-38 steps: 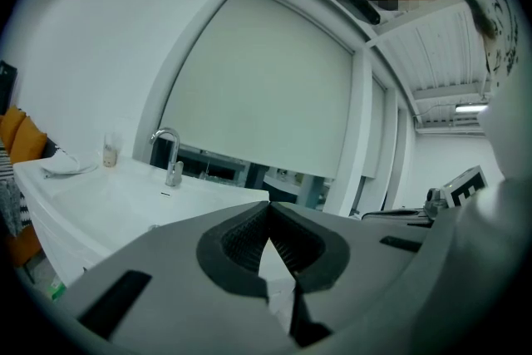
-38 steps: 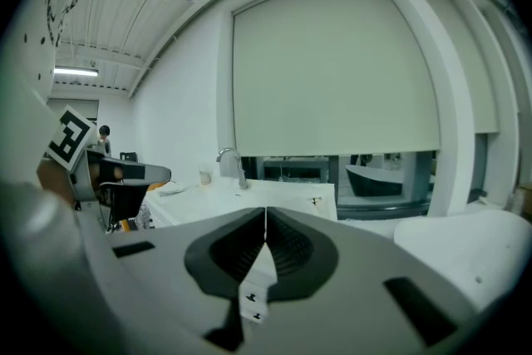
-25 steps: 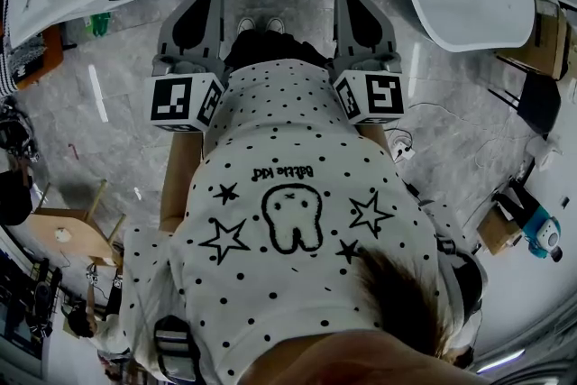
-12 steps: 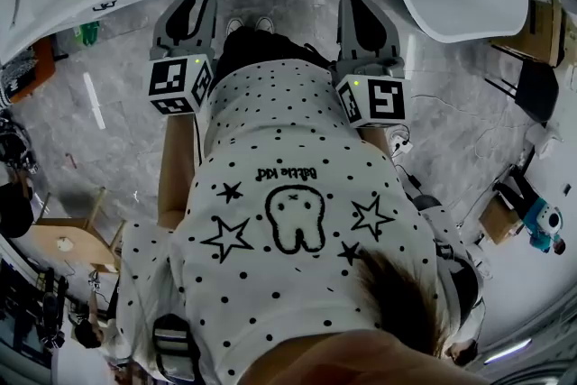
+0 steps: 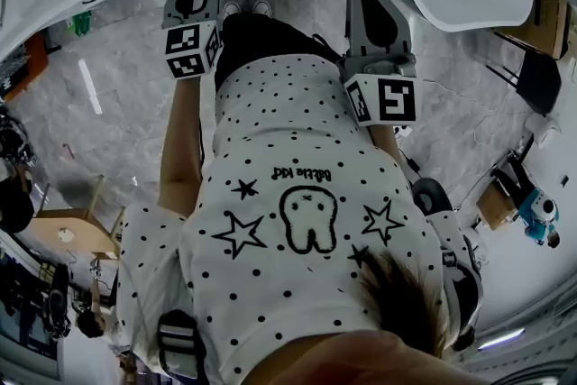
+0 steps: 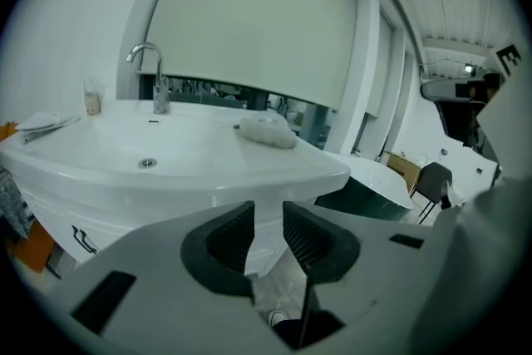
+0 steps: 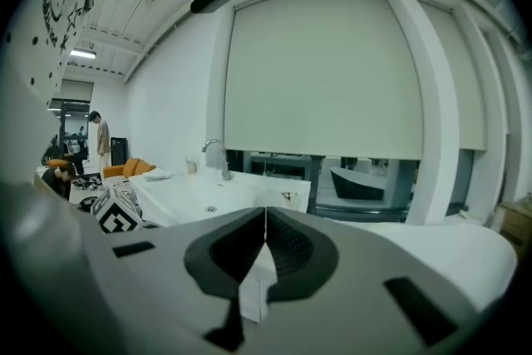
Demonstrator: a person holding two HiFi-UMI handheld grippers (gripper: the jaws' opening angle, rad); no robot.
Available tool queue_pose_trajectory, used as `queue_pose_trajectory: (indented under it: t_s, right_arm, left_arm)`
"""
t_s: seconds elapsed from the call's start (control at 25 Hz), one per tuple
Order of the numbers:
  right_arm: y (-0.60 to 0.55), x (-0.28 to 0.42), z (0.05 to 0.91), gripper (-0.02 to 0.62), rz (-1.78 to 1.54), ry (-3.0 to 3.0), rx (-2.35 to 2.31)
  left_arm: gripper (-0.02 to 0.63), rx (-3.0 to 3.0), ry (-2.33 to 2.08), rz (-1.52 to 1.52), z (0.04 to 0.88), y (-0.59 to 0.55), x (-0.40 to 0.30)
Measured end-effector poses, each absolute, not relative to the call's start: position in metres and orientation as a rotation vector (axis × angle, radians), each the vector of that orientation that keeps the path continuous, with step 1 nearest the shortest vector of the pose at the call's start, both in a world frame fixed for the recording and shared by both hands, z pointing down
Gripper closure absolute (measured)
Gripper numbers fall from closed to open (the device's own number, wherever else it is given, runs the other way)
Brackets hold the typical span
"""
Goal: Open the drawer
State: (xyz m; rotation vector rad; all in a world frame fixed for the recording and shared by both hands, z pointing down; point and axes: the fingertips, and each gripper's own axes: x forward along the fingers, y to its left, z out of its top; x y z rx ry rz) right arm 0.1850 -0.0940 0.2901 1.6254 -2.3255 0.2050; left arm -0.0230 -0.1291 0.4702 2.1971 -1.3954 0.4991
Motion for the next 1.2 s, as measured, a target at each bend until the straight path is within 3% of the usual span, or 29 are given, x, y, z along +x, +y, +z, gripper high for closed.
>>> queue_pose_trajectory:
  t_s: [0.56, 1.2]
  right_arm:
    - [-0.105, 0.177, 0.334, 0.581, 0.315, -2.375, 1.433]
    - [-0.098, 0.141, 0.382, 0.581, 0.419, -2.385, 1.290]
  left_arm:
    - [0.494, 2.046, -1.464, 0.574, 0.608, -0.169, 0.010]
    - [0.478, 1.941, -1.535, 0.589, 0.697, -0.192, -0.001]
